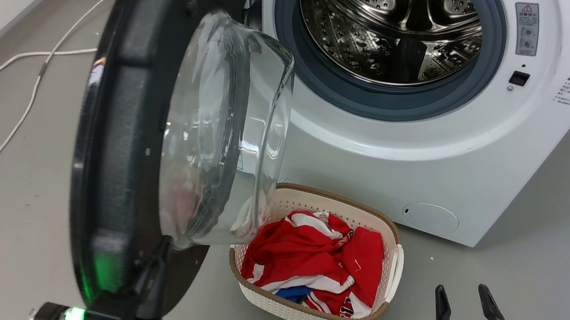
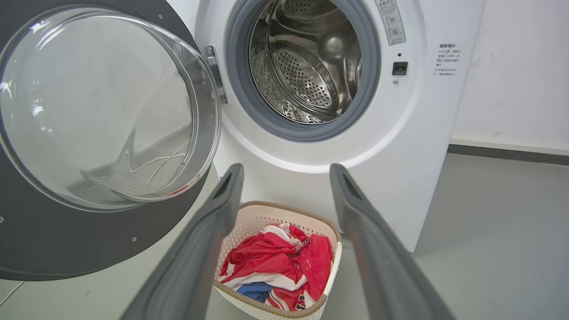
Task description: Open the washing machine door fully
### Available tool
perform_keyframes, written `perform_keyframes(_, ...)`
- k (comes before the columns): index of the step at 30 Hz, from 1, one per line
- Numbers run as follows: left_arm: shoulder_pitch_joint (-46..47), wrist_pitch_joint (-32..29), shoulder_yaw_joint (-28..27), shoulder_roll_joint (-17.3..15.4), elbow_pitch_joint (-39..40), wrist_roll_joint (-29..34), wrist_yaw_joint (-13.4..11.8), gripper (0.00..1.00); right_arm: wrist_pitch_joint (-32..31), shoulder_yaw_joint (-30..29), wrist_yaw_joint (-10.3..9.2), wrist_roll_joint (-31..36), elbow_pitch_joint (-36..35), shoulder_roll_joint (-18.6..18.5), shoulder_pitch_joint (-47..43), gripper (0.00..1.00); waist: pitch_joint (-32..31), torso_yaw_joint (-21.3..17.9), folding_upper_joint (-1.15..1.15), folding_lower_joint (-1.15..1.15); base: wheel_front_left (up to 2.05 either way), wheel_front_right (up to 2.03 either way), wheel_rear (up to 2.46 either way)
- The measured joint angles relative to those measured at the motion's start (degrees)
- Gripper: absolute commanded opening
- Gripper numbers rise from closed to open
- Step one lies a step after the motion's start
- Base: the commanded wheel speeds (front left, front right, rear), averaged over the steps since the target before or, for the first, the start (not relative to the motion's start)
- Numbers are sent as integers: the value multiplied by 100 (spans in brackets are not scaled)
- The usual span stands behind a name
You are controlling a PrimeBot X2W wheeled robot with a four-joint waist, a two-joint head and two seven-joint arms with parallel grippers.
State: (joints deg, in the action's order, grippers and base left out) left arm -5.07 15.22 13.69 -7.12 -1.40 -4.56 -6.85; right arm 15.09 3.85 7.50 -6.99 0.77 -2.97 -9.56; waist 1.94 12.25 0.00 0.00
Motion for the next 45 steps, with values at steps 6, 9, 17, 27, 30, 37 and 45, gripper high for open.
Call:
perform_keyframes(6, -57, 0, -667, -55, 108, -176, -63, 0, 0, 8, 0, 1, 10, 0, 17, 100, 53, -15, 0, 0, 0, 0, 0)
perform_keyframes(9, -41, 0, -973, -164, 103, -166, -64, 0, 0, -2, 0, 3, -4, 0, 31, 100, 118, -33, 0, 0, 0, 0, 0)
perform_keyframes(17, 262, 2, -1724, -190, -99, -285, -3, 0, 0, -46, 0, 96, -42, 0, 186, 100, 372, -114, 0, 0, 0, 0, 0)
perform_keyframes(27, 737, 1, -2800, -323, -568, -445, 90, 0, 0, -124, 0, 194, -80, 0, 382, 100, 743, -221, 0, 0, 0, 0, 0)
perform_keyframes(30, 873, 1, -3041, -346, -697, -444, 131, 0, 0, -134, 0, 207, -80, 0, 422, 100, 826, -237, 0, 0, 0, 0, 0)
perform_keyframes(37, 1229, 1, -3492, -420, -1126, -430, 234, 0, 0, -109, 0, 229, -58, 0, 505, 100, 938, -275, 0, 0, 0, 0, 0)
perform_keyframes(45, 1548, 1, -3967, -510, -1577, -442, 348, 0, 0, -114, 0, 237, -43, 0, 608, 100, 996, -370, 0, 0, 0, 0, 0)
